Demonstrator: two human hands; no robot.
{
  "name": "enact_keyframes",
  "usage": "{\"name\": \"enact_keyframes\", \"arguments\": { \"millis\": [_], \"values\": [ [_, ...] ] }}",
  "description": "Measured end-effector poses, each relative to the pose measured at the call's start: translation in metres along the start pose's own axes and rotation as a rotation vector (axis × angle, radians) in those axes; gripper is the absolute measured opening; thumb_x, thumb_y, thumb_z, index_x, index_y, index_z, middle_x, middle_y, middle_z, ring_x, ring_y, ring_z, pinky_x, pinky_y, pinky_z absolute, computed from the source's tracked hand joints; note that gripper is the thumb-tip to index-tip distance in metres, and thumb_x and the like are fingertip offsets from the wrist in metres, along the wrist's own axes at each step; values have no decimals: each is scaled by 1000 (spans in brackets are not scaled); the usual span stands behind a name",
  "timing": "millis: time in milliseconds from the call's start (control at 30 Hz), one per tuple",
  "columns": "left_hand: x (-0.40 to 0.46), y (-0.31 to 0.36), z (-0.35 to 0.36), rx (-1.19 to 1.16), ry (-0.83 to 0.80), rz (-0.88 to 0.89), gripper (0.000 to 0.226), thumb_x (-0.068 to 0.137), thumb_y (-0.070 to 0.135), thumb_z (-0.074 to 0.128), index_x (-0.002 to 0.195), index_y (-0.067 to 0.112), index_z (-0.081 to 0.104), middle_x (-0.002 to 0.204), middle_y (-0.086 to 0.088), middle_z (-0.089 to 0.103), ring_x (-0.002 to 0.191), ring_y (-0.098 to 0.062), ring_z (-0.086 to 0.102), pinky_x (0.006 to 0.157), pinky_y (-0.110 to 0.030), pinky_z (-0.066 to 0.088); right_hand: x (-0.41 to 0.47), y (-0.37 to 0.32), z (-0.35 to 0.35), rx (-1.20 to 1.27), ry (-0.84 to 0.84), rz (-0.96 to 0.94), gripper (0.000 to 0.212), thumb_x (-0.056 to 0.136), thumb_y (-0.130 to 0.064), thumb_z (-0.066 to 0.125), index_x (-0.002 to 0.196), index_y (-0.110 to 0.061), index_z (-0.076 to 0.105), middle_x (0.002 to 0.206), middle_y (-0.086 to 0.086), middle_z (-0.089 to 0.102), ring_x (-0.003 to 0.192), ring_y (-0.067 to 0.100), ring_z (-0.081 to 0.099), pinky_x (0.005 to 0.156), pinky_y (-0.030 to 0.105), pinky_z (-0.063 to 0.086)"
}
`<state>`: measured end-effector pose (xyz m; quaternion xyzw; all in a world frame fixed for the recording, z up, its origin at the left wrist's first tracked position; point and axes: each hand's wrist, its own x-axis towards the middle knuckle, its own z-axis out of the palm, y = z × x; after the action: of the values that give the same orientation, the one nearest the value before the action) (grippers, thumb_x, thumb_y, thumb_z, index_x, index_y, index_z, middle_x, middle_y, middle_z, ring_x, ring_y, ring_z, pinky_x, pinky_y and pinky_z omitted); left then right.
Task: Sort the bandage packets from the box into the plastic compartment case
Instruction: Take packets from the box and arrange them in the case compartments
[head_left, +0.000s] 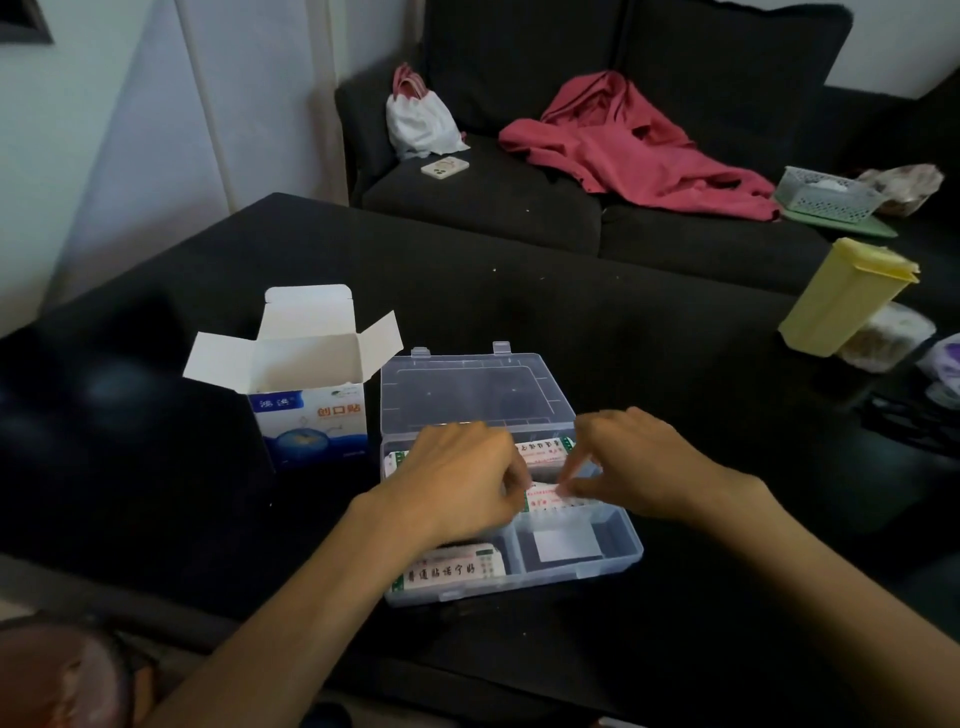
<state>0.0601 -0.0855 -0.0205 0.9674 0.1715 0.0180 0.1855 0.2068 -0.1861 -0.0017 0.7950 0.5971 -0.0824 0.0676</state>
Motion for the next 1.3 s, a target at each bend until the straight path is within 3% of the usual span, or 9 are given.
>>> {"name": "enact_keyframes", "arguments": {
  "millis": [100,200,433,633,733,900,1133,1300],
  "values": [
    [-1,2,4,9,-37,54,35,88,47,56,119,34,64,104,10,68,86,-4,58,79,-23,47,5,0,0,146,-91,7,23,85,-34,65,105,-25,70,107,-10,65,88,2,54,74,16,46],
    [-2,4,8,62,-59,71,49,84,58,55,126,33,58,107,8,66,88,-7,56,78,-22,39,6,6,-2,193,-151,68,24,83,-33,66,104,-23,71,109,-4,67,90,8,60,80,26,54],
    [-2,1,5,103,16,75,46,86,53,57,126,31,58,116,8,64,100,-9,57,89,-29,43,2,13,-1,129,-212,220,28,85,-36,65,110,-24,68,115,-6,61,95,10,57,78,22,49],
    [5,-3,5,140,62,38,37,92,46,51,124,29,59,106,2,67,91,-12,62,80,-27,47,16,10,0,181,-158,333,32,85,-40,63,112,-22,67,113,-3,63,95,11,59,72,22,45],
    [8,-4,8,142,39,28,32,93,43,50,119,28,60,100,3,66,86,-13,61,81,-31,50,23,7,-2,176,-209,321,33,87,-39,61,115,-23,64,117,-1,61,94,11,57,73,22,43],
    [12,-5,10,164,22,38,36,94,44,48,124,27,56,111,3,61,90,-15,58,78,-30,48,28,7,-8,297,-281,287,31,88,-30,62,117,-19,64,125,1,56,96,10,47,80,24,39],
    [11,-4,8,185,15,42,34,95,44,46,123,28,57,100,1,65,86,-15,59,75,-31,43,29,17,-20,369,-204,399,24,81,-28,69,101,-14,68,104,1,67,94,13,60,86,28,49],
    [11,-5,8,180,16,40,35,95,47,47,122,28,57,103,2,66,89,-15,60,78,-32,45,31,9,-17,194,-160,491,31,79,-33,71,101,-13,61,93,1,63,88,15,61,83,32,52]
  ]
}}
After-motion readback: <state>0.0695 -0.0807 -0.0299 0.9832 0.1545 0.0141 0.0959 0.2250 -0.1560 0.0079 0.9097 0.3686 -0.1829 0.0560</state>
